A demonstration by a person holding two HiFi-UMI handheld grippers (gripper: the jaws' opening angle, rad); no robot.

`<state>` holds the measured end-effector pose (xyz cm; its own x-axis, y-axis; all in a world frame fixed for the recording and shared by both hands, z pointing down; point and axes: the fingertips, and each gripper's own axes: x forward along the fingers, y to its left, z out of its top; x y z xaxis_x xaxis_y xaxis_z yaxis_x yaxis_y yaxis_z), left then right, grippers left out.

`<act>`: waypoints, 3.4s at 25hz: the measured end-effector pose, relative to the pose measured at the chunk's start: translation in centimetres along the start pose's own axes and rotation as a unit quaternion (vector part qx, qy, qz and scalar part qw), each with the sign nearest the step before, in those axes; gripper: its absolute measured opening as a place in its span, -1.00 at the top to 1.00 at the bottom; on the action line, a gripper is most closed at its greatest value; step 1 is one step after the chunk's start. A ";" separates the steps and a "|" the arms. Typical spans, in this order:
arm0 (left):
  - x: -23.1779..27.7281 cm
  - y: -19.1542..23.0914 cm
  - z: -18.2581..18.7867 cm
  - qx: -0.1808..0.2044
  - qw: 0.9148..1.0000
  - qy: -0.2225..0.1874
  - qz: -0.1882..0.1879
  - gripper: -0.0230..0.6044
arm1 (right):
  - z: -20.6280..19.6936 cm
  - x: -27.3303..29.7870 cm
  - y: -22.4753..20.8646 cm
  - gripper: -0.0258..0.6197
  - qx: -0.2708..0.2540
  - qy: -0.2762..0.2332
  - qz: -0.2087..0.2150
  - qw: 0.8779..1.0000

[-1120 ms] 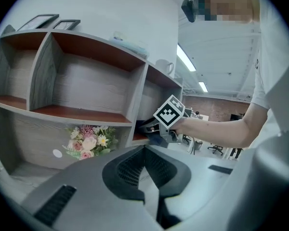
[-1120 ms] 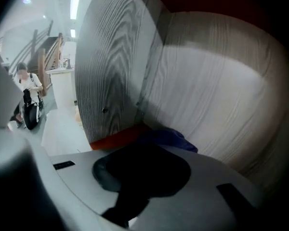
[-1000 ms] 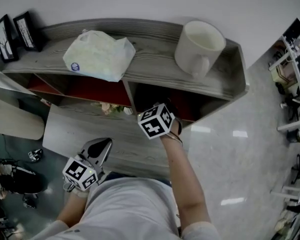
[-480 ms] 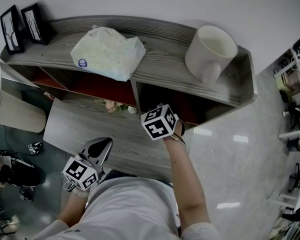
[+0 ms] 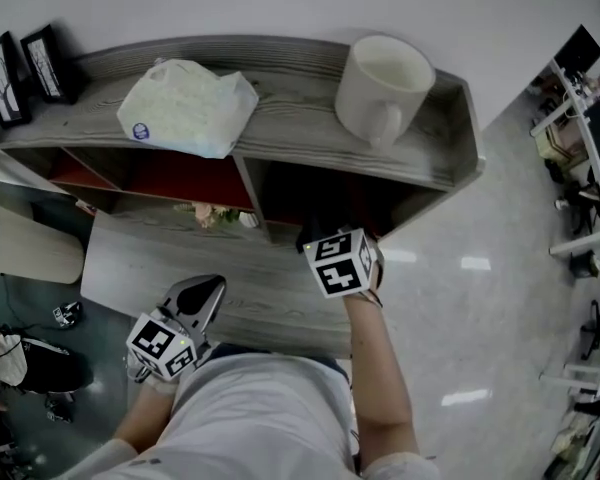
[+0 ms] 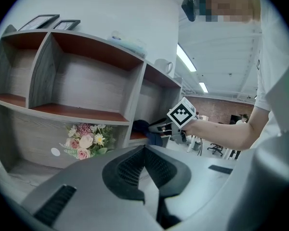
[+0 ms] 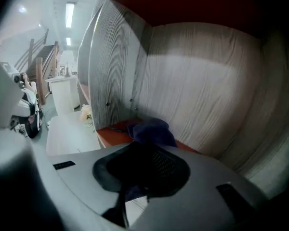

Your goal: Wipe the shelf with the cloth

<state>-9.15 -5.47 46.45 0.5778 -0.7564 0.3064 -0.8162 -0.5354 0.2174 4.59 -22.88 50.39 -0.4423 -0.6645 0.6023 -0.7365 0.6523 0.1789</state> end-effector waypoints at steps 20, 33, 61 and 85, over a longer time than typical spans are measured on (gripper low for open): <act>1.4 -0.7 0.3 0.014 0.999 0.006 -0.051 0.88 | -3.4 -1.9 -2.5 0.16 0.138 -0.012 -0.042 0.989; 2.7 -1.5 0.4 0.022 0.996 0.002 -0.081 0.88 | -3.5 -3.2 -1.1 0.55 0.146 -0.058 -0.029 0.987; 8.6 -8.6 3.0 0.080 0.975 0.003 -0.205 0.88 | -6.2 -19.7 1.2 0.56 0.189 -0.194 -0.118 0.955; 8.0 -7.6 2.3 0.076 0.979 0.009 -0.189 0.88 | -6.5 -18.8 2.5 0.56 0.194 -0.185 -0.108 0.957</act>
<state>1.71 -8.31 45.11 0.8379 -0.4869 0.2467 -0.5332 -0.8268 0.1792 14.35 -6.39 44.61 -0.3570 -0.8990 0.2536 -0.9339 0.3490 -0.0775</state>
